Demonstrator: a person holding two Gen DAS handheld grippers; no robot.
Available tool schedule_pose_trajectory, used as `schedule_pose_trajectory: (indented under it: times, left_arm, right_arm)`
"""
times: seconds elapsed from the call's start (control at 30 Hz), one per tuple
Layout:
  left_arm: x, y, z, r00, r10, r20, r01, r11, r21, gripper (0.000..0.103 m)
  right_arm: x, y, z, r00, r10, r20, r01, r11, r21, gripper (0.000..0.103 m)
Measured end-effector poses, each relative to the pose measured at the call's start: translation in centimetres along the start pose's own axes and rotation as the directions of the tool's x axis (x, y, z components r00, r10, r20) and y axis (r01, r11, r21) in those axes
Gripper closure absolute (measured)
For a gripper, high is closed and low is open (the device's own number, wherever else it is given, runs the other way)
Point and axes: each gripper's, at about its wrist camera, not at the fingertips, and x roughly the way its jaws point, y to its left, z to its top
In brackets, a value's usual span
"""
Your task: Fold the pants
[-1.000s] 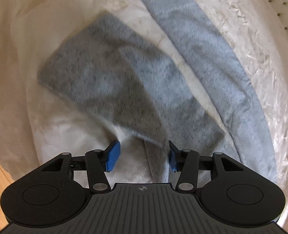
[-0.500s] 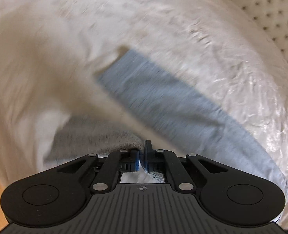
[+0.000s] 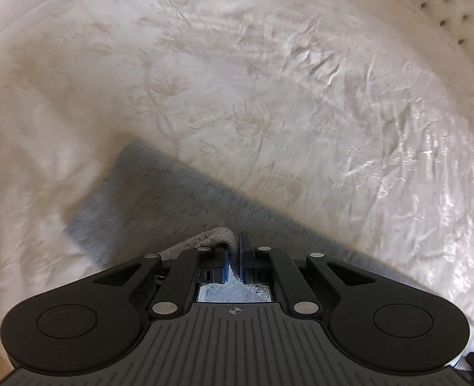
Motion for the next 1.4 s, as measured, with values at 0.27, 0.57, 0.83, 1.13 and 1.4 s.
schedule_pose_trajectory:
  times: [0.27,0.57,0.83,1.13,1.4]
  left_arm:
    - [6.7,-1.8,2.4,0.989,0.076,-0.127,-0.069,0.996,0.057,0.094]
    - [9.2,-2.0,3.8,0.967,0.067,-0.244,-0.022,0.983,0.181,0.091]
    - [7.9,1.1,6.2,0.938,-0.095,-0.334,0.128,0.989,0.079,0.09]
    - [5.7,2.6,8.8,0.94,-0.028,-0.339,0.097,0.978,0.187,0.088]
    - [3.5,4.6,10.5,0.947,0.311,-0.081,-0.268,0.902,0.34,0.077]
  right_arm:
    - [7.4,1.2,2.4,0.994,-0.066,-0.086,0.066,0.998,-0.005,0.095]
    - [10.7,0.5,3.0,0.983,-0.098,-0.153,0.101,0.995,0.014,0.093]
    - [11.1,-0.1,4.0,0.979,-0.116,-0.166,0.124,0.991,0.039,0.094]
    - [11.5,-0.3,4.6,0.973,-0.16,-0.166,0.167,0.986,0.029,0.094]
    - [10.9,-0.3,5.1,0.973,-0.167,-0.16,0.172,0.985,0.015,0.091]
